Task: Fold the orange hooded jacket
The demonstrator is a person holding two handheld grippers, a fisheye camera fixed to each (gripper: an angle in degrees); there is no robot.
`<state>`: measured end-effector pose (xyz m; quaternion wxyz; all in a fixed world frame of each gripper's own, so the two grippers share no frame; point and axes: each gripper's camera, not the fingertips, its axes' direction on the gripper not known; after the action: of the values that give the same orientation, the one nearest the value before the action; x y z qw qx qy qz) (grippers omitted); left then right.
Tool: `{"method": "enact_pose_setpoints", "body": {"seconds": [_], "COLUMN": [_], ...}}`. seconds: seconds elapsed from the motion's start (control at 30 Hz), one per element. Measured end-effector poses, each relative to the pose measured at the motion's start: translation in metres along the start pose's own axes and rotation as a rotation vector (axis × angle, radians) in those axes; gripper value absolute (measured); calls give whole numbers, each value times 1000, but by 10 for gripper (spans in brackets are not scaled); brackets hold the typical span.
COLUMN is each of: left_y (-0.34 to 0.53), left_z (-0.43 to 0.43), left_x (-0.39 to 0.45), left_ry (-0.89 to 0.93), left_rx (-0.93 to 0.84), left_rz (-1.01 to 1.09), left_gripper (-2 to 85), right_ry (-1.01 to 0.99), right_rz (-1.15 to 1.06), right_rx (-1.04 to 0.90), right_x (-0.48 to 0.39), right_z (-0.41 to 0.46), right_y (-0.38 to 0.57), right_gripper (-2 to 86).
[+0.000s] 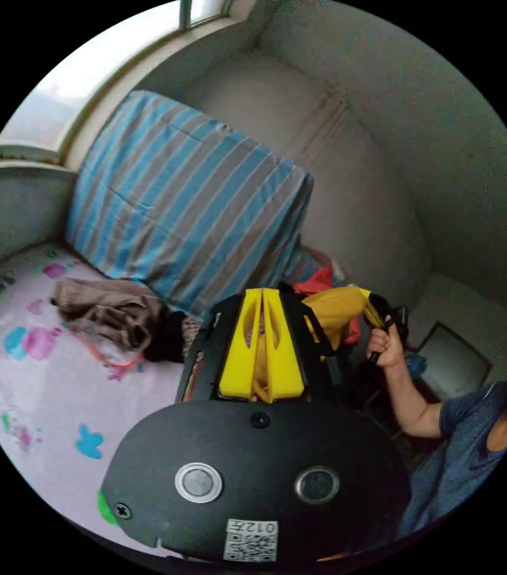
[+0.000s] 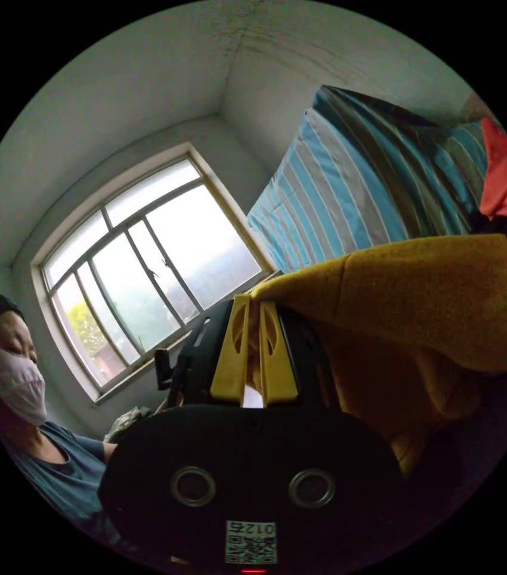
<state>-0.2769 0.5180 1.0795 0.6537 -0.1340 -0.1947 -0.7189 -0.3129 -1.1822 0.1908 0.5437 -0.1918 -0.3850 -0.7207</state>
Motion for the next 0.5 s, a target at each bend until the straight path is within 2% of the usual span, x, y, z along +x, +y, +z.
{"method": "enact_pose_setpoints", "body": {"seconds": [0.1,0.23,0.37,0.5], "left_y": [28,85,123,128], "left_z": [-47,-28,4,30], "left_x": [29,61,55,55], "left_ry": [-241,-318,-310,-334], "left_rx": [-99,-247,-287,-286], "left_rz": [149,263,137,114], "left_gripper": [37,109,157,185], "right_ry": [-57,9,35,44], "right_rz": [92,75,50,-18], "right_rx": [-4,-88,-126,-170], "right_x": [30,45,53,59], "right_z": [11,44,55,62], "right_y": [11,9,5,-4], "right_gripper": [-3,-2,-1,-1]}}
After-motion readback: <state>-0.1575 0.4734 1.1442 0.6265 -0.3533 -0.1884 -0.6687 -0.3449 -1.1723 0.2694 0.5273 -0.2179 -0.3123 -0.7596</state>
